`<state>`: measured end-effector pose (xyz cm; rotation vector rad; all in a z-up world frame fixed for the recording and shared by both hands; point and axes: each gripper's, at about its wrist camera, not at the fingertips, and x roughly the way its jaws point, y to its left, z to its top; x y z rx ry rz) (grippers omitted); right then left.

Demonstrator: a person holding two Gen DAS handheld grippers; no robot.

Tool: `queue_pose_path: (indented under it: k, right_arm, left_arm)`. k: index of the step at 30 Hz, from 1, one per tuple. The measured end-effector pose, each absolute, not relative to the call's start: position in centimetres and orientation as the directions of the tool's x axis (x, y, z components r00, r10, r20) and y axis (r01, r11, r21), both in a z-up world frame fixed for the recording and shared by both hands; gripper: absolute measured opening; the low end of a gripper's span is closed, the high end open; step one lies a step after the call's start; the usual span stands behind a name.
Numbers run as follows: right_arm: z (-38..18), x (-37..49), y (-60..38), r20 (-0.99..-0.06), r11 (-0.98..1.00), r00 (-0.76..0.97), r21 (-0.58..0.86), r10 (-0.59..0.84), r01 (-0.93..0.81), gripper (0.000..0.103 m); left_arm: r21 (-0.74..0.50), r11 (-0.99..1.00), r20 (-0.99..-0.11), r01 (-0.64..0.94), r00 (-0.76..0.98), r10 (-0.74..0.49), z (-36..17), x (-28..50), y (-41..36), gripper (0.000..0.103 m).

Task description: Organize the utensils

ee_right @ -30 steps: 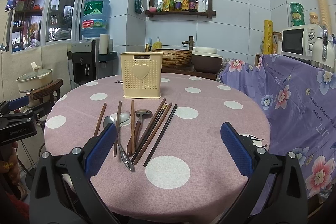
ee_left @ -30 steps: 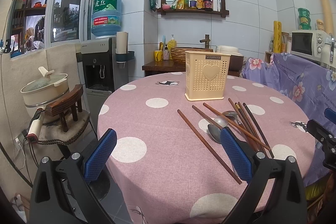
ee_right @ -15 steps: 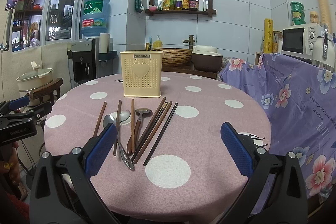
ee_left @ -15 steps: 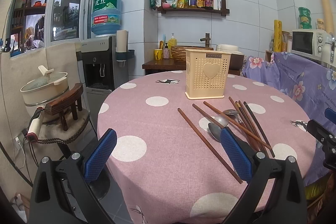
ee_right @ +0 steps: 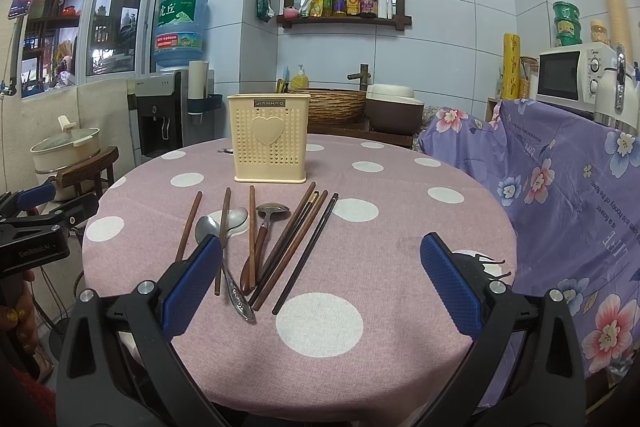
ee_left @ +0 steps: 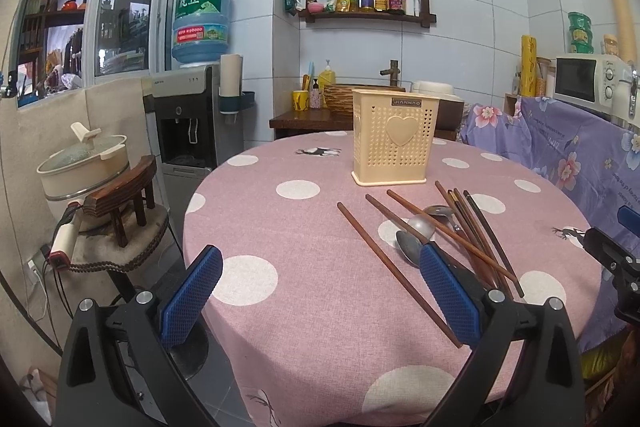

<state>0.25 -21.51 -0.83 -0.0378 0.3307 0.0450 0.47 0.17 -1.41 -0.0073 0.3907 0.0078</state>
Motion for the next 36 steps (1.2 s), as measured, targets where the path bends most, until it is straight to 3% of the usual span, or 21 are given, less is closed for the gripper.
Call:
queue_pose_path:
  k: [10, 15, 22, 24, 26, 31, 36]
  right_arm:
    - [-1.4, 3.6, -23.8, -0.453, 0.998, 0.89, -0.042, -0.057, 0.042, 0.098]
    - [-1.6, 6.7, -25.1, -0.539, 0.999, 0.841, -0.001, -0.044, 0.052, 0.098]
    - [-2.0, 11.0, -24.9, -0.63, 0.999, 0.776, 0.045, 0.014, 0.019, 0.098]
    - [-2.0, 11.9, -24.7, -0.643, 0.998, 0.766, 0.053, 0.023, 0.014, 0.098]
    - [-2.0, 12.8, -24.5, -0.655, 0.998, 0.755, 0.054, 0.025, 0.014, 0.098]
    - [-1.9, 13.6, -24.1, -0.652, 0.999, 0.757, 0.049, 0.028, 0.005, 0.098]
    - [-2.0, 13.9, -24.0, -0.654, 0.999, 0.756, 0.046, 0.028, 0.003, 0.098]
  left_arm:
    - [-0.033, 0.999, -0.556, -0.039, 0.831, 0.014, -2.6, 3.8, 1.7, 0.098]
    - [-0.157, 0.987, -0.639, -0.045, 0.766, -0.067, -2.1, 8.0, 3.5, 0.098]
    - [-0.141, 0.99, -0.712, -0.01, 0.695, -0.094, -1.7, 13.7, 1.9, 0.092]
    - [-0.106, 0.994, -0.731, -0.005, 0.678, -0.075, -1.9, 15.1, 1.2, 0.087]
    - [-0.105, 0.995, -0.764, 0.0, 0.64, -0.08, -2.5, 16.5, 0.5, 0.072]
    - [-0.134, 0.991, -0.812, -0.003, 0.573, -0.108, -3.6, 18.9, -0.3, 0.052]
    - [-0.127, 0.992, -0.838, -0.007, 0.536, -0.104, -4.5, 20.3, -1.3, 0.04]
